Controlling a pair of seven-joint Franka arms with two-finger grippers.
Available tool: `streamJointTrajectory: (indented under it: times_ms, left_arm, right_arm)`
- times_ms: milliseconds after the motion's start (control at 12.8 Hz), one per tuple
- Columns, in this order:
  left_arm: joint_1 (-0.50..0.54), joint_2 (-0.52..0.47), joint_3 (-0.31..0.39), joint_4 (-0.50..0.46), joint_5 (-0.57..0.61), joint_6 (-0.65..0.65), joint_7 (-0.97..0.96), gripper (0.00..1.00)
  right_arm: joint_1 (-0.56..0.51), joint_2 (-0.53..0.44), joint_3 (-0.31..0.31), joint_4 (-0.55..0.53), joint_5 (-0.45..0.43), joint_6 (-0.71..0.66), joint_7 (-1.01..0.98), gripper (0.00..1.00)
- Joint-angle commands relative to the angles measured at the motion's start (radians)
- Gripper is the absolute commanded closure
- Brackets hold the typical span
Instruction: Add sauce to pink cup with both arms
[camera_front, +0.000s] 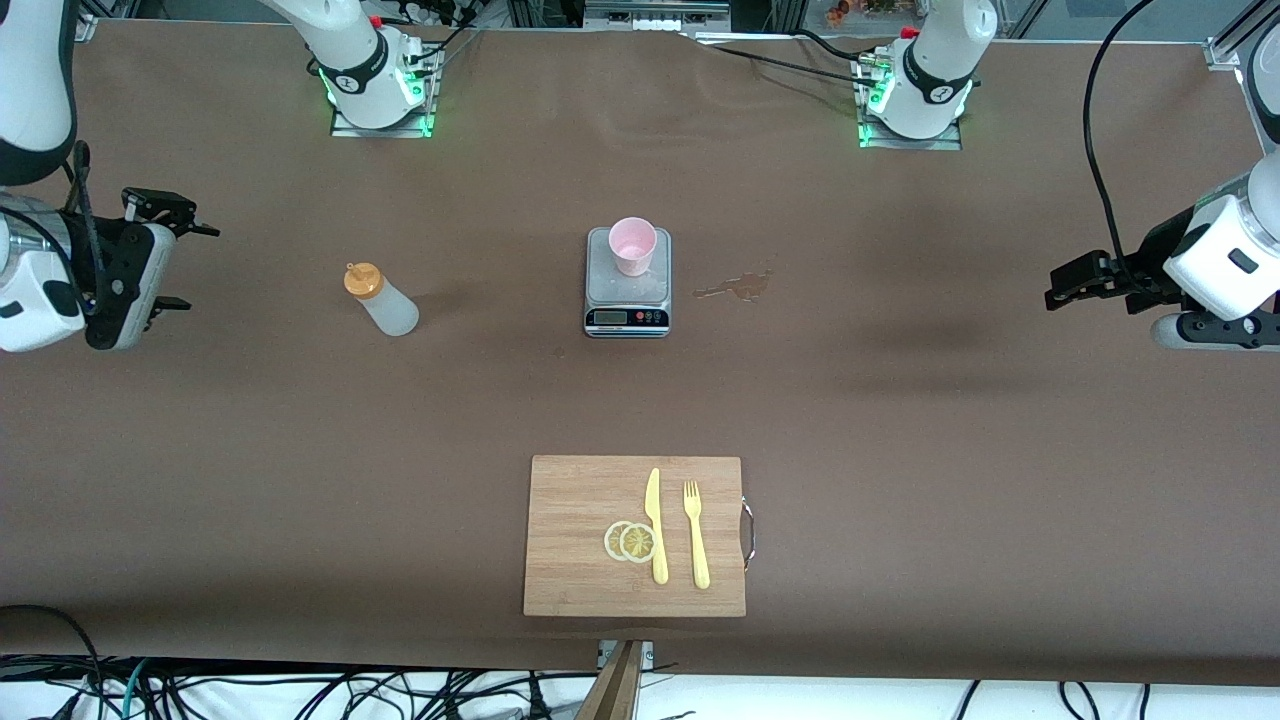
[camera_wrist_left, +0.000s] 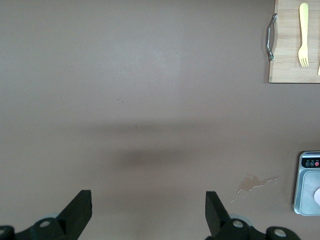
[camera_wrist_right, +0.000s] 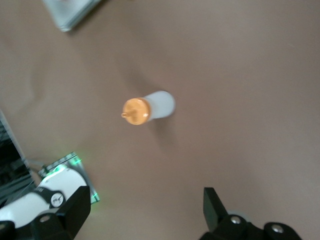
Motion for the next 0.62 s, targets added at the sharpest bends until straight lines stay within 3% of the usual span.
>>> streamJointTrajectory:
  times_ms: [0,312,547]
  left_arm:
    - [-0.002,0.012,0.001,0.03,0.008,-0.017,0.017,0.0]
    - [-0.003,0.012,0.001,0.03,0.011,-0.017,0.017,0.0]
    - [-0.005,0.012,0.001,0.03,0.008,-0.017,0.017,0.0]
  right_arm:
    - [-0.106,-0.108,0.139,-0.132,-0.076,0.1,0.296,0.0]
    - [-0.119,-0.238,0.15,-0.279,-0.092,0.194,0.635,0.0]
    - [-0.12,-0.263,0.176,-0.303,-0.105,0.183,0.991,0.0]
